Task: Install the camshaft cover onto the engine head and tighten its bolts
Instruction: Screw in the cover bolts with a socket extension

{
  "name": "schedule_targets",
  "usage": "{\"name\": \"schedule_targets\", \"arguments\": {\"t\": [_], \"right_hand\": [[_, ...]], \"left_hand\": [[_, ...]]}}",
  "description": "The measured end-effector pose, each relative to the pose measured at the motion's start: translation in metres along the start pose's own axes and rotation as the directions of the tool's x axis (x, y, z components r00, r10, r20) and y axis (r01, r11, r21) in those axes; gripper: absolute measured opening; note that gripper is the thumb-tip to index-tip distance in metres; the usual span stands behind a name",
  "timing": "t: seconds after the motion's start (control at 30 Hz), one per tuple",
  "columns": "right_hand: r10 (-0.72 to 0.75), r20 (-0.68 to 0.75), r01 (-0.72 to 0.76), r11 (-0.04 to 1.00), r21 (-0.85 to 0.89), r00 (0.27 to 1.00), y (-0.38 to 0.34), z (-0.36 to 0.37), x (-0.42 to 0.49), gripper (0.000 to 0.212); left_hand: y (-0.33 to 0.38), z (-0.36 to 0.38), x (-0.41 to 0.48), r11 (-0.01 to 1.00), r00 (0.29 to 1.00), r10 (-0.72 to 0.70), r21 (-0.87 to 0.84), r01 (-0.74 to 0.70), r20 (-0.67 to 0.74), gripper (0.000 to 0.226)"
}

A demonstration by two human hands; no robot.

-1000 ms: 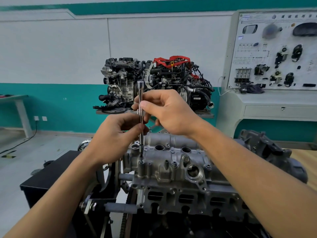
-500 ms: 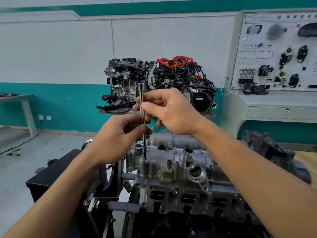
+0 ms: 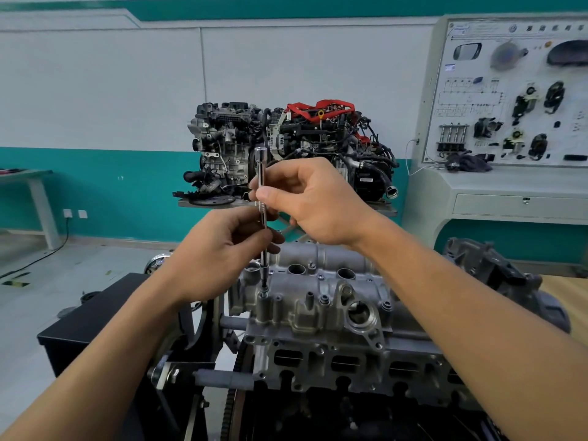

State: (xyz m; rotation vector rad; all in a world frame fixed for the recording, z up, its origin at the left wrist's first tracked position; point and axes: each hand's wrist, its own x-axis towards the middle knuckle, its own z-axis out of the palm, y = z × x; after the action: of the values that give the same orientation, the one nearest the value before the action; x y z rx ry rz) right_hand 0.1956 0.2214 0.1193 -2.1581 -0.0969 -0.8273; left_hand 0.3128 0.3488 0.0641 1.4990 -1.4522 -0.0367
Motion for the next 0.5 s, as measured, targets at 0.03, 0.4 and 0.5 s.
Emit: {"name": "schedule_targets", "arguments": {"t": [0.03,0.4,0.5], "right_hand": [[0.002,-0.026,-0.003,1.000,-0.014,1.000,0.0012,0.0003,0.0006,0.015],[0.067,-0.013,-0.066,0.994,0.084,0.998,-0.0004,-0.0017,0.0008,0.007],[0.051,-0.004,-0.051,0.998,0.022,0.999,-0.0007,-0.0028,0.0007,0.012]], "left_hand": [[0.0005,0.0020,-0.0003,1.000,0.999,-0.012,-0.002,0.012,-0.035,0.016],[-0.0089,0.0011,0.0004,0.997,1.000,-0.011,-0.074,0.010,-0.010,0.012],[-0.0078,0.0025,0.0016,0.997,0.999,-0.028,-0.068,0.029,0.016,0.012]]}}
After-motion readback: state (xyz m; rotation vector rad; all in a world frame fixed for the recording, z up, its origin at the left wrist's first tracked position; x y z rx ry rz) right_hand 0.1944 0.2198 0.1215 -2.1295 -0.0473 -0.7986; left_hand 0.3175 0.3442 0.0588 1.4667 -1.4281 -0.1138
